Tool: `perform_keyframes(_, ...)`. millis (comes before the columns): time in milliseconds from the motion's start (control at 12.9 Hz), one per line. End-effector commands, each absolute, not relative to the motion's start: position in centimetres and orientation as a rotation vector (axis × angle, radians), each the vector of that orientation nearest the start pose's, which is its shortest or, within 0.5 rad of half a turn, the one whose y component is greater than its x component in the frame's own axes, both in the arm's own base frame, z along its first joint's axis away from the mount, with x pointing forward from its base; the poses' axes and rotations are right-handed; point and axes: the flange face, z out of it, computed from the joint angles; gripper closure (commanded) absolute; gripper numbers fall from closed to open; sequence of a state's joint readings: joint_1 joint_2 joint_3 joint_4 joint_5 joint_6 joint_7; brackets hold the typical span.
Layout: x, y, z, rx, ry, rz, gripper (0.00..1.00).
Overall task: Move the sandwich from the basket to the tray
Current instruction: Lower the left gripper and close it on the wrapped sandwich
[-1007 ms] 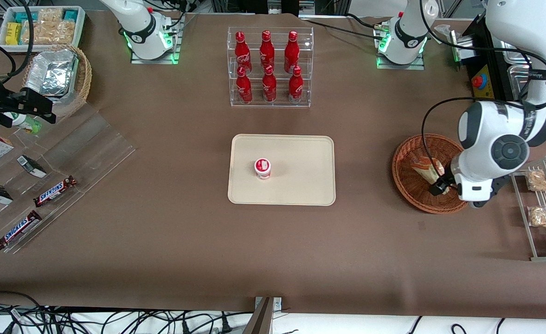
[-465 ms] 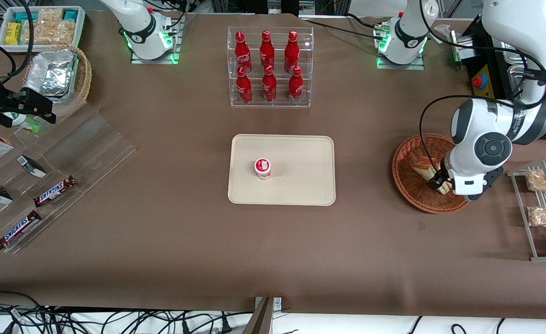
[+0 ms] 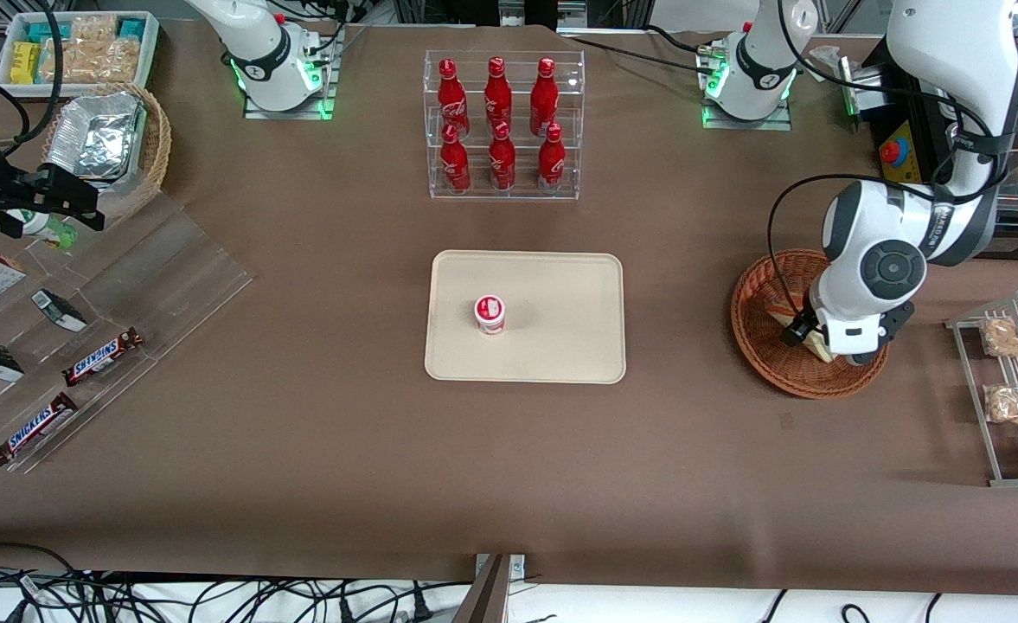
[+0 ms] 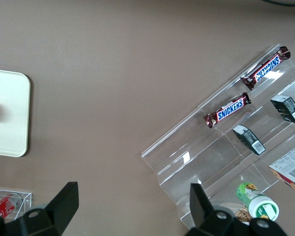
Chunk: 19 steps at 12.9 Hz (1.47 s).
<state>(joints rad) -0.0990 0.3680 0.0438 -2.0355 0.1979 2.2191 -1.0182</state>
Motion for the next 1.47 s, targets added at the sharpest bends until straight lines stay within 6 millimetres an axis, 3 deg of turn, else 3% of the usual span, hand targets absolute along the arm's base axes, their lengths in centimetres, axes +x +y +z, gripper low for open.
perform_keyframes(0, 56.49, -3.13, 25.87, -2.659, -1.146, 0.075, 0.00)
perform_keyframes(775, 56.62, -2.50, 25.73, -2.641, -1.073, 0.034, 0.00)
perform_keyframes(852, 56.62, -2.41, 25.73, -2.639, -1.079, 0.034, 0.06)
perform_keyframes(1007, 56.67, -2.41, 25.70, -2.630, -1.099, 0.031, 0.38)
perform_keyframes(1085, 56.68, -2.41, 25.79, -2.630, -1.102, 0.028, 0.48)
perform_keyframes(1239, 56.67, -2.40, 25.86, -2.629, -1.104, 0.028, 0.58)
perform_keyframes(1394, 56.78, -2.48, 26.10, -2.629, -1.104, 0.025, 0.58)
